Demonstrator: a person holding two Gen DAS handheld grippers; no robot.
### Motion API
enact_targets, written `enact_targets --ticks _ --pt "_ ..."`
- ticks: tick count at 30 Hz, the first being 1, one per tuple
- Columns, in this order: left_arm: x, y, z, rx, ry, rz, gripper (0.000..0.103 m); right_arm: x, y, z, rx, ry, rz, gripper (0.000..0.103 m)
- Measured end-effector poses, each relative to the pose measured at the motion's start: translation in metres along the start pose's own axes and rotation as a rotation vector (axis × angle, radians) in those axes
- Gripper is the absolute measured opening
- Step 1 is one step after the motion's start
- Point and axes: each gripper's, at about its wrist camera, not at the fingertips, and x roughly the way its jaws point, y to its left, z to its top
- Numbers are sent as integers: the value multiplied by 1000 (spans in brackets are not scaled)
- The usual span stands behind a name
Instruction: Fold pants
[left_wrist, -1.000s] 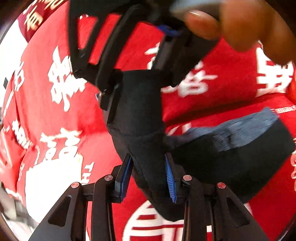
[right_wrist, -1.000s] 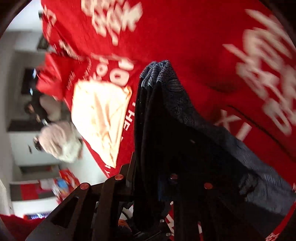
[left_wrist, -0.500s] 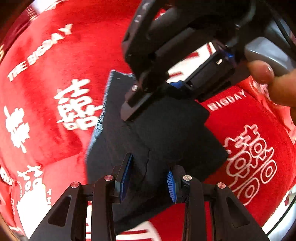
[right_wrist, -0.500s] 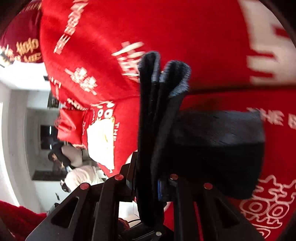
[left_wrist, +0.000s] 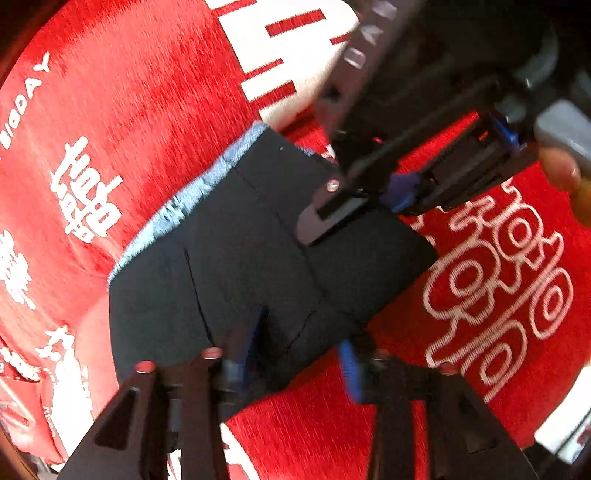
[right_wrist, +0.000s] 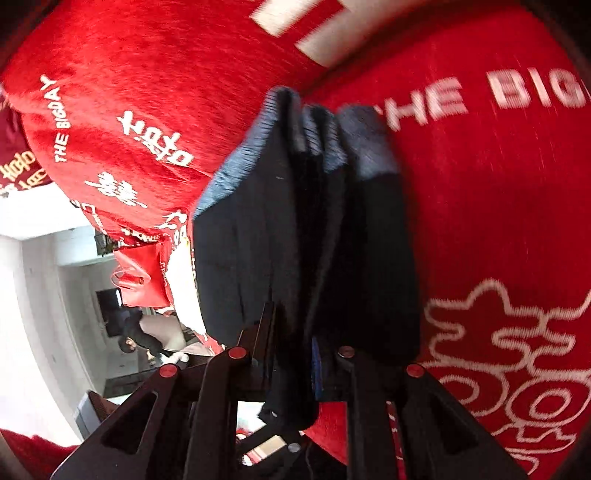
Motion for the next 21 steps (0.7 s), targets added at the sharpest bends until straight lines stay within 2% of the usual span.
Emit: enact_targets --ticks 3,5,7,9,11,13,15,18,19,21 --pt "-6 21 -9 -50 19 -43 77 -1 -1 -4 -2 -17 -47 23" --pt "-14 40 -14 -104 14 -77 78 0 5 -4 -10 -24 -83 23" --pt "-19 65 -18 -169 39 -84 78 -1 14 -7 -40 -34 -154 26" --pt "-17 91 -22 -268 79 -103 78 -4 19 -11 -72 -39 -251 31" --pt "-7 122 -31 -403 141 -125 78 -7 24 -15 -89 -41 -349 45" --pt "5 146 -37 -500 202 -94 78 -10 26 -19 -86 -46 -436 46" --pt "13 164 -45 -551 233 -59 78 -15 30 -23 -91 -70 -483 46" --pt "21 181 -52 -590 261 -48 78 -21 51 -31 -182 -116 -595 46" --pt "24 184 -56 -601 271 -55 78 -20 59 -33 -212 -131 -605 46" --pt "28 186 -60 -607 284 -57 78 -16 74 -36 -267 -154 -603 53"
